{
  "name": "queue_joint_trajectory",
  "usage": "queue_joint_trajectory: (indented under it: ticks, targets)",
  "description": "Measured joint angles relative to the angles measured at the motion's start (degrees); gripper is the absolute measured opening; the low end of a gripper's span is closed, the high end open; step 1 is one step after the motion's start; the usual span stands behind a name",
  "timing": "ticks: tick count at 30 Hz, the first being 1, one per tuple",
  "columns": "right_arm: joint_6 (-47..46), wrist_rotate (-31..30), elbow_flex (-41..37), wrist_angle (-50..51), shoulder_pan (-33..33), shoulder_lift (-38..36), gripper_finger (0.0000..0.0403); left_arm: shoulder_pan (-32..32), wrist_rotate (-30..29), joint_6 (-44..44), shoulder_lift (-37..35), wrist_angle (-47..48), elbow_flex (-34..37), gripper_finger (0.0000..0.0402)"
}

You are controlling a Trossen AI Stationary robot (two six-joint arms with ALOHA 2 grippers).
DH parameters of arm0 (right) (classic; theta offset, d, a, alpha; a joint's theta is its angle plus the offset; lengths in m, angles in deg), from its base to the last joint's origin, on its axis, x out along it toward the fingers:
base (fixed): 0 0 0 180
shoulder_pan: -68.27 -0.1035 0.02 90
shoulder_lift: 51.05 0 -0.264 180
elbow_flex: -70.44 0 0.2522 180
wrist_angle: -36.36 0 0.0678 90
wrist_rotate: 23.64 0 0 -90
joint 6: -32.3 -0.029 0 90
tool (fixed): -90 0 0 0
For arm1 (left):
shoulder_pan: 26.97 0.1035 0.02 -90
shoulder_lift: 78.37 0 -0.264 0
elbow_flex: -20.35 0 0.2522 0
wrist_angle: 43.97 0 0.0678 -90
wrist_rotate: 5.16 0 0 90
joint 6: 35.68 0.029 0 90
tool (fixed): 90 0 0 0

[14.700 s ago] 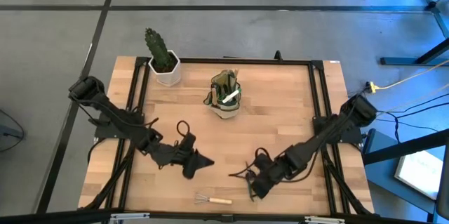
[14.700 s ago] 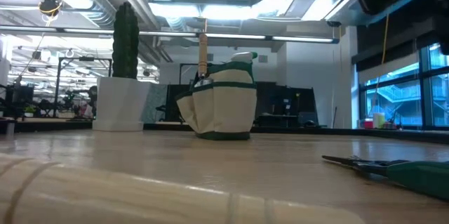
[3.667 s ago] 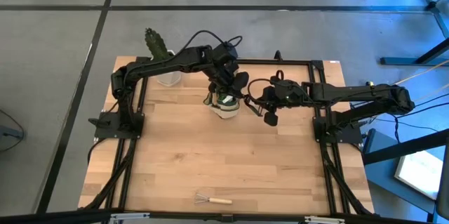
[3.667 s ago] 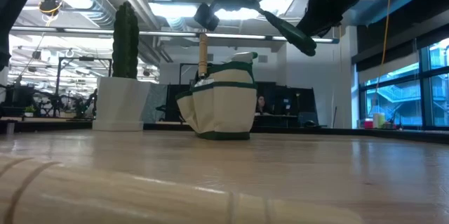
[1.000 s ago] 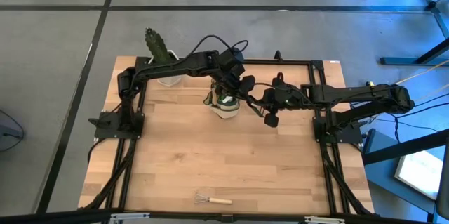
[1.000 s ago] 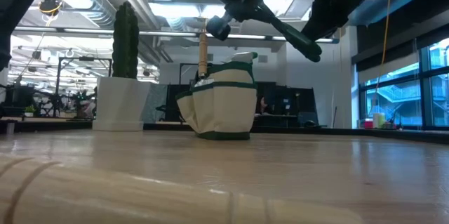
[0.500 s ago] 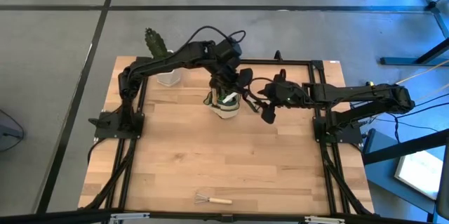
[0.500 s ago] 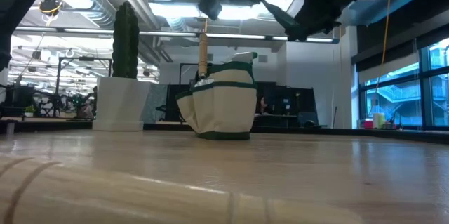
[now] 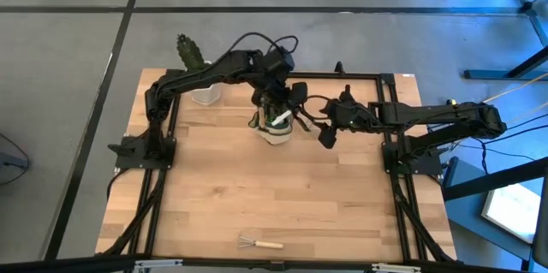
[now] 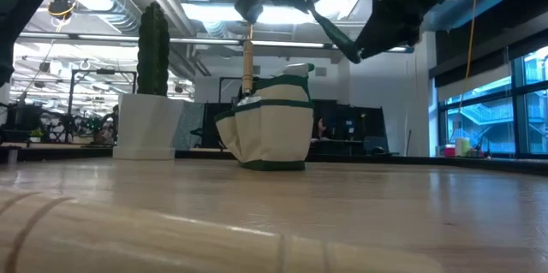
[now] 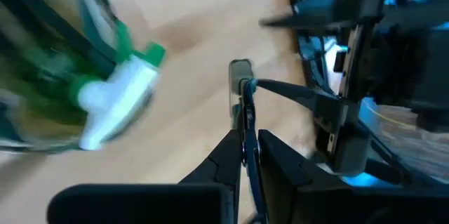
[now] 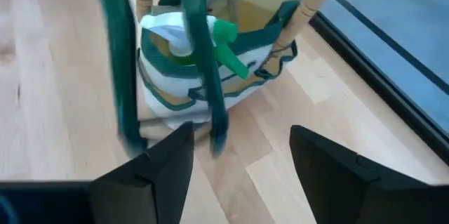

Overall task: Pick & Place Garden tools in Gardening bag
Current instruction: Put the fruit pruner into the gardening bag

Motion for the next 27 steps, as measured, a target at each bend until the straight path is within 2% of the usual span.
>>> queue_joint_trajectory:
  ticks: [3, 7, 9, 12, 18, 22, 27]
  targets:
    - [0.5, 0.7, -1.0, 5.8, -0.1, 0.7, 0.0237, -0.5, -4.1, 1.4, -0.1, 1.6, -5.0, 0.0025]
    - [-0.6, 0.2, -0.3, 7.8, 0.4, 0.4, 0.0237, -0.3, -8.7, 4.9, 1.8, 13.5, -13.4, 0.0025]
    - [-0.7, 0.4, -0.7, 10.4, 0.6, 0.7, 0.0237, -0.1, -10.4, 6.0, 2.3, 17.1, -13.8, 0.0025]
    - [-0.8, 0.2, -0.4, 8.8, 0.6, 0.4, 0.0237, 0.4, -10.4, 7.9, 1.5, 19.7, -13.1, 0.0025]
    - [-0.9, 0.7, -0.4, 7.0, 0.7, 0.5, 0.0237, -1.2, -9.7, 10.4, 2.4, 18.9, -13.0, 0.0025]
    - [-5.2, 1.1, -0.4, 8.0, 1.2, 0.4, 0.0237, -2.4, -11.0, 11.3, 2.9, 17.0, -13.8, 0.0025]
    - [-7.1, 5.9, 0.8, 7.3, 2.5, -1.1, 0.0237, -3.8, -11.7, 12.4, 3.0, 11.0, -13.9, 0.0025]
